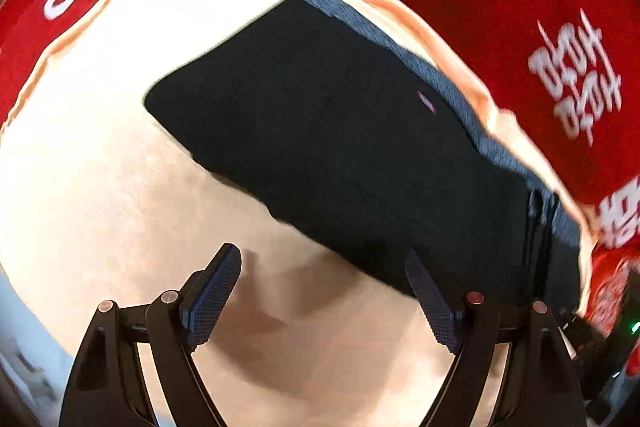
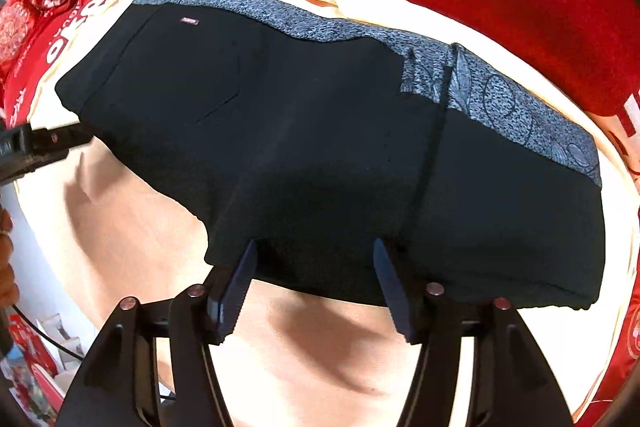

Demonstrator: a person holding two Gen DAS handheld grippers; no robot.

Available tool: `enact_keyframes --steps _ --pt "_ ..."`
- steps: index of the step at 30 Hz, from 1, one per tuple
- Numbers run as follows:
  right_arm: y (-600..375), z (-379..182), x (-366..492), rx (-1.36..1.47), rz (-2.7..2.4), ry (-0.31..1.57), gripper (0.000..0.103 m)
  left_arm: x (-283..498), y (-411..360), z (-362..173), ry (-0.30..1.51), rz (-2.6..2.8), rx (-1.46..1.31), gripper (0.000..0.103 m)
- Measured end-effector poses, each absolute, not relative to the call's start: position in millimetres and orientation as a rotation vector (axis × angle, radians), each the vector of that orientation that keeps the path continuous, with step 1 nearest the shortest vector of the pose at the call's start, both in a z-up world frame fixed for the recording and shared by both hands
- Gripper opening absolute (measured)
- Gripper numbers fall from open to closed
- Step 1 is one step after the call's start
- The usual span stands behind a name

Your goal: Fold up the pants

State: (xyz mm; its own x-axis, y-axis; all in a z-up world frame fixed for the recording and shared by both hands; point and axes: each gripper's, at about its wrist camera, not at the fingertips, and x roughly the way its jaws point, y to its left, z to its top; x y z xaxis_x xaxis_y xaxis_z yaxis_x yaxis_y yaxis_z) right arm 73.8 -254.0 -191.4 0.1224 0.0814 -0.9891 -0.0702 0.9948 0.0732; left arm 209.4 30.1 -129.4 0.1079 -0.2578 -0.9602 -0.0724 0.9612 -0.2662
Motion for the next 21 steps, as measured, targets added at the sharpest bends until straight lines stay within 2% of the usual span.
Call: enact_keyframes --steps 11,21 --pt "-253 -195 80 0.013 0.123 1.455 0.069 226 68 -148 1.420 -0.225 -0.614 0.085" --pt "-253 -196 78 0.020 0.126 1.449 0.070 243 86 -160 1.356 -0.253 -0.768 0.085"
